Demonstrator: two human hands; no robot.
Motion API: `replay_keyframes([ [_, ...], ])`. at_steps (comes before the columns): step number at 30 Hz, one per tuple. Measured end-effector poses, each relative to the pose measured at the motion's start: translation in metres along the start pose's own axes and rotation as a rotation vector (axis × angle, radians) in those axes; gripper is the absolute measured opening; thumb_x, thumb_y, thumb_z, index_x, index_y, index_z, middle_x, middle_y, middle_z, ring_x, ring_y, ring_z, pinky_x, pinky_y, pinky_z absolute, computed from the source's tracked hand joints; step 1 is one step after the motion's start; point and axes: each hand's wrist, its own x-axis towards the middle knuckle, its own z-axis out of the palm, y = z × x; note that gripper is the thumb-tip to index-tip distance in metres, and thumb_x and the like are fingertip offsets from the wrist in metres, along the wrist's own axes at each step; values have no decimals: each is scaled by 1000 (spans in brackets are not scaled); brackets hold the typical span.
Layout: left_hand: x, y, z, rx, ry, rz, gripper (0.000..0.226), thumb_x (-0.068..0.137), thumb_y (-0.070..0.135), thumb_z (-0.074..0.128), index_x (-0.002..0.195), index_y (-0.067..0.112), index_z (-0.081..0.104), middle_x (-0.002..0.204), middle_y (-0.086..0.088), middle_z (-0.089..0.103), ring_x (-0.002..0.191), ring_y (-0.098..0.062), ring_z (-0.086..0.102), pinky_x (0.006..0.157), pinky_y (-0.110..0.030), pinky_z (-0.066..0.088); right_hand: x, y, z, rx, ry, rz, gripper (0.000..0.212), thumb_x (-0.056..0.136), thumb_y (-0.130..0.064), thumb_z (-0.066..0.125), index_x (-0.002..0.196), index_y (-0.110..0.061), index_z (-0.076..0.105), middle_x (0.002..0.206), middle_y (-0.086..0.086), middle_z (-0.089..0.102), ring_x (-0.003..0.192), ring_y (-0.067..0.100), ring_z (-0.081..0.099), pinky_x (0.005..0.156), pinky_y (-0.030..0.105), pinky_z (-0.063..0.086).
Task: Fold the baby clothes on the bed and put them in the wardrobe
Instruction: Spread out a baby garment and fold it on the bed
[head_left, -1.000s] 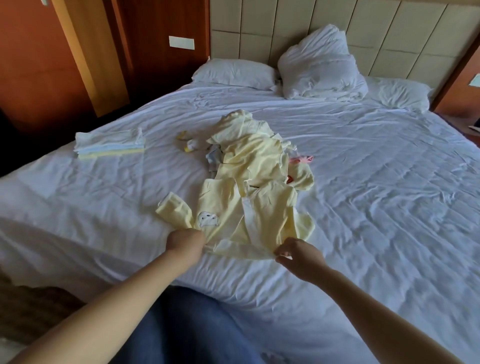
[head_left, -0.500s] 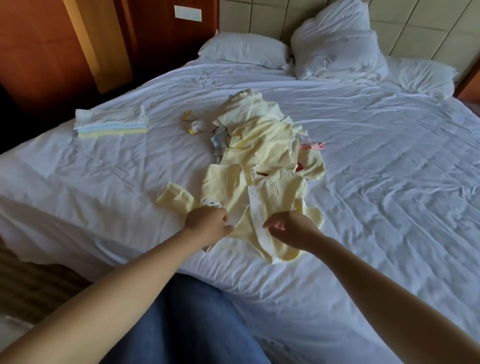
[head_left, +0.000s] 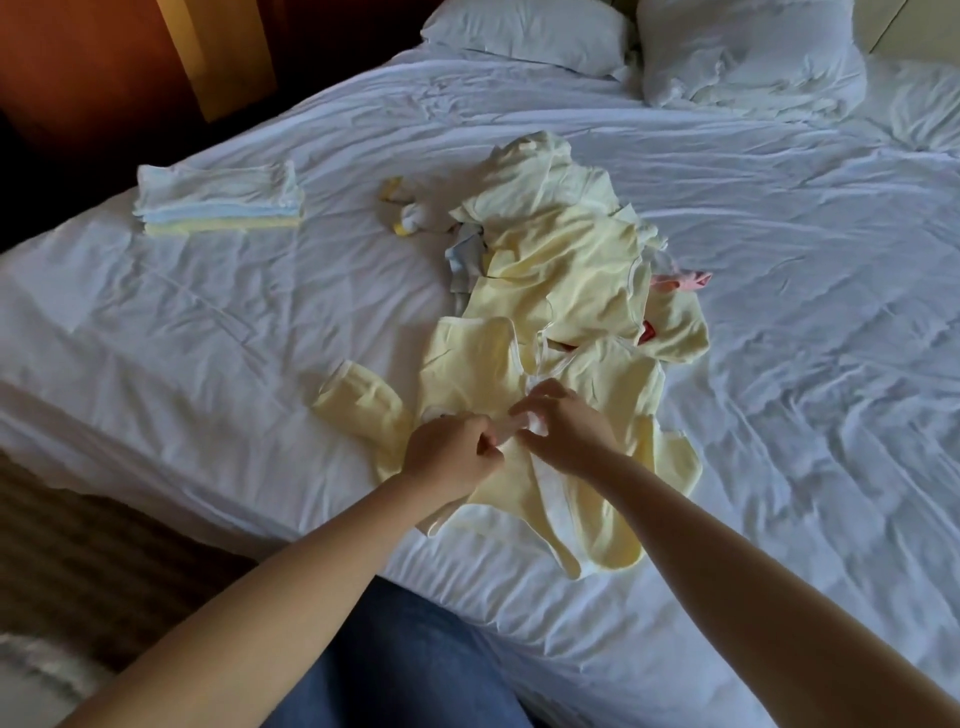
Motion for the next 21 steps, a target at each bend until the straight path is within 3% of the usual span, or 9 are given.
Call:
replay_keyframes([
  [2,0,-4,-2,-91,-8,-37,17,85,34,60,99,24,65,85,9,60,109,-22,52,74,-28,39,4,-3,-1,-31,38,-14,19,90,-40,60,105,-35,69,120,-8,51,105,13,56,74,30,48],
  [6,-1,-11,-17,-306,-13,-118,7,87,28,60,88,22,56,83,8,62,87,-19,61,70,-32,44,12,-23,-11,-45,128,-53,20,94,-40,56,102,-31,71,103,-6,60,92,17,61,65,27,38],
  [9,-8,-18,-35,-378,81,-161,6,85,27,59,84,22,56,75,9,61,75,-15,61,64,-32,44,21,-50,-19,26,185,-40,21,95,-38,53,104,-33,71,102,-7,70,92,17,64,68,29,45],
  [13,-27,-33,-57,-327,204,-211,13,80,37,56,74,25,55,66,8,63,64,-11,60,56,-31,43,30,-87,-17,229,118,-141,14,93,-32,58,101,-29,69,104,-15,68,89,9,60,76,29,44],
  [16,-47,-48,-65,-226,251,-235,23,80,39,56,64,22,56,60,6,61,57,-11,57,51,-31,42,27,-110,-13,404,-35,-282,25,92,-9,58,111,-18,73,109,-8,71,91,-2,61,77,12,41],
  [17,-54,-53,-67,-193,251,-252,26,79,39,56,60,20,55,58,5,61,55,-12,56,50,-31,43,23,-117,-13,469,-99,-310,34,90,0,55,116,-15,70,109,-8,70,86,-9,60,75,6,40],
  [19,-66,-63,-67,-93,245,-298,33,79,36,57,54,15,51,52,3,54,50,-14,50,48,-29,37,14,-124,-12,538,-175,-309,47,87,10,50,123,-14,67,86,-20,70,52,-5,50,56,7,37],
  [20,-70,-67,-68,-40,242,-317,37,80,35,58,53,13,47,50,1,50,49,-16,47,48,-28,33,9,-125,-12,541,-180,-291,48,87,10,49,124,-16,66,74,-25,68,43,-1,43,50,10,34],
  [21,-75,-70,-68,2,237,-328,38,81,34,59,52,12,46,50,1,48,50,-18,47,49,-27,31,4,-124,-12,547,-169,-269,48,87,9,49,123,-17,66,77,-23,70,44,0,44,50,12,36],
])
